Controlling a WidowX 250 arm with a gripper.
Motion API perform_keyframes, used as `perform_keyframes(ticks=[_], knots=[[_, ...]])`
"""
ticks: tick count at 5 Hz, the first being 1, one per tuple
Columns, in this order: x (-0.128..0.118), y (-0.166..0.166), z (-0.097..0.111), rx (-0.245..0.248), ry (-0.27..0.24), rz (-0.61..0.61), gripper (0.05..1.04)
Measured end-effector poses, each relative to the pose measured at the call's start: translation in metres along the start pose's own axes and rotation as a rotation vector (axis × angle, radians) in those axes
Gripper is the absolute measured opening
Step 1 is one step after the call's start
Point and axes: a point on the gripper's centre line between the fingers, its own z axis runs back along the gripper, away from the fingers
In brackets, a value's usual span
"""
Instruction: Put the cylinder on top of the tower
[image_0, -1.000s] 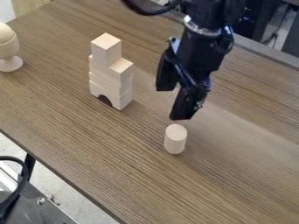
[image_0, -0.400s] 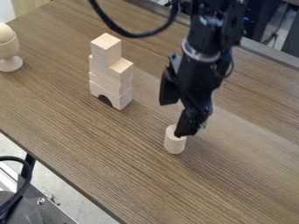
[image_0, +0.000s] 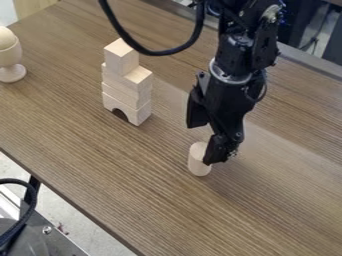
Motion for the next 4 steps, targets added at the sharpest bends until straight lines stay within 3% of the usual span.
perform_keyframes(ticks=[2,3,4], knots=[[-0.009,-0.009,-0.011,-0.082,-0.01,0.047,0.963],[-0.013,-0.009,-0.012,-0.089,0.0,0.063,0.66],[-0.017,-0.008,-0.012,-0.084,0.025,0.056,0.52]])
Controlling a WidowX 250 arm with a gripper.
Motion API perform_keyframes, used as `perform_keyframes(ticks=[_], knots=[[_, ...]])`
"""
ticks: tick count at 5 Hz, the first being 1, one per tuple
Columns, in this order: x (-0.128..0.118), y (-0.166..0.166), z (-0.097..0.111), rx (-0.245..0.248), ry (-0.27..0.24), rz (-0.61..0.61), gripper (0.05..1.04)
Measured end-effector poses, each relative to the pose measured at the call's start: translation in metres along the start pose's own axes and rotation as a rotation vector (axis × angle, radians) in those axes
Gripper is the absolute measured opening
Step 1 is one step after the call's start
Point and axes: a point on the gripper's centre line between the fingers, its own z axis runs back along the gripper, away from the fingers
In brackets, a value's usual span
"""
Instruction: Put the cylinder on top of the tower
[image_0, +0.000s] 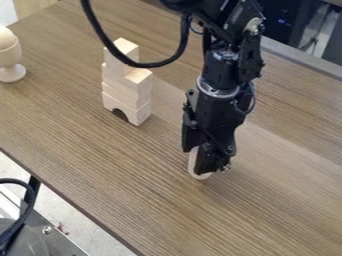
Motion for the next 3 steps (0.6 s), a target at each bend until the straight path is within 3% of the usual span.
perform_keyframes(ticks=[1,2,3], knots=[[0.01,0.007,0.019,0.038,-0.034,-0.019,0.52],[0.024,0.021,0.066,0.087,-0.1,0.004,0.519],[0.024,0.041,0.111,0.145,-0.142,0.081,0.52]])
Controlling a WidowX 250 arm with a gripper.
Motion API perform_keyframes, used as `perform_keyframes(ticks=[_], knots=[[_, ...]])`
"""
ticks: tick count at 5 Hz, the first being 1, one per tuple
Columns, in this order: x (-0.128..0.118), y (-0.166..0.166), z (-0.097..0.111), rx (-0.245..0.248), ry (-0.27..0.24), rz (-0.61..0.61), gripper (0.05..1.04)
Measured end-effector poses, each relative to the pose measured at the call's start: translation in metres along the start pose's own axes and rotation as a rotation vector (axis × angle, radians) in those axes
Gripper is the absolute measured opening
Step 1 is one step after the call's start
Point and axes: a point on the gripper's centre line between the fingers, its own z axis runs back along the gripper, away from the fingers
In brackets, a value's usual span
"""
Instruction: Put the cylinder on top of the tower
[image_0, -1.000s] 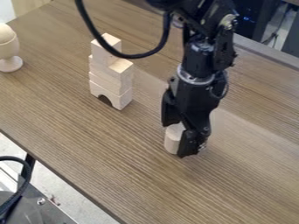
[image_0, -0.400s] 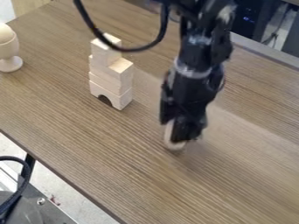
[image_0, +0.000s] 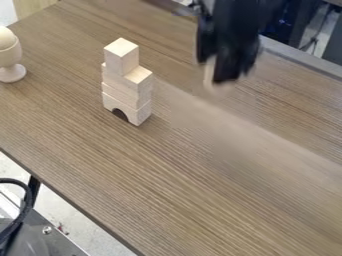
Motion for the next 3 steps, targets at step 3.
perform_keyframes(ticks=[3], knots=[[-0.032,0.051,0.022,0.006,0.098,0.154,0.52]])
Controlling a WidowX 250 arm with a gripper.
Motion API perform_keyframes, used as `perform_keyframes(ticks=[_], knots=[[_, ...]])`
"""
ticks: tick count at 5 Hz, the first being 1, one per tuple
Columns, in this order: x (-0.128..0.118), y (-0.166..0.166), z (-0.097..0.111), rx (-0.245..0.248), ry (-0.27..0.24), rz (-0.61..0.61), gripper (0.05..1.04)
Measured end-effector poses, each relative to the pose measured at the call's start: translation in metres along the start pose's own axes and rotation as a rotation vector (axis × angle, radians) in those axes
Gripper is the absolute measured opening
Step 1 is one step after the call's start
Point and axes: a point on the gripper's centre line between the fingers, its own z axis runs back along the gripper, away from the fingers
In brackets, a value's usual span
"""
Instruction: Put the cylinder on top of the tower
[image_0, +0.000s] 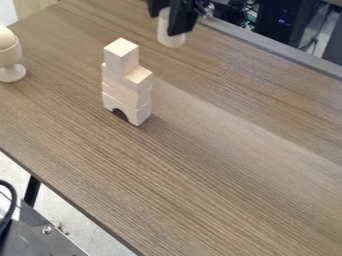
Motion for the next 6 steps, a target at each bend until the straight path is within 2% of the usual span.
perform_keyframes(ticks=[1,4,5,6], knots=[[-0.007,0.014,-0.007,-0.007,0.028,0.017,0.52],[-0.015,0.031,-0.009,-0.005,0.03,0.054,0.52],[-0.015,0.034,-0.016,-0.012,0.05,0.06,0.52],[-0.016,0.038,-0.02,-0.025,0.049,0.071,0.52]])
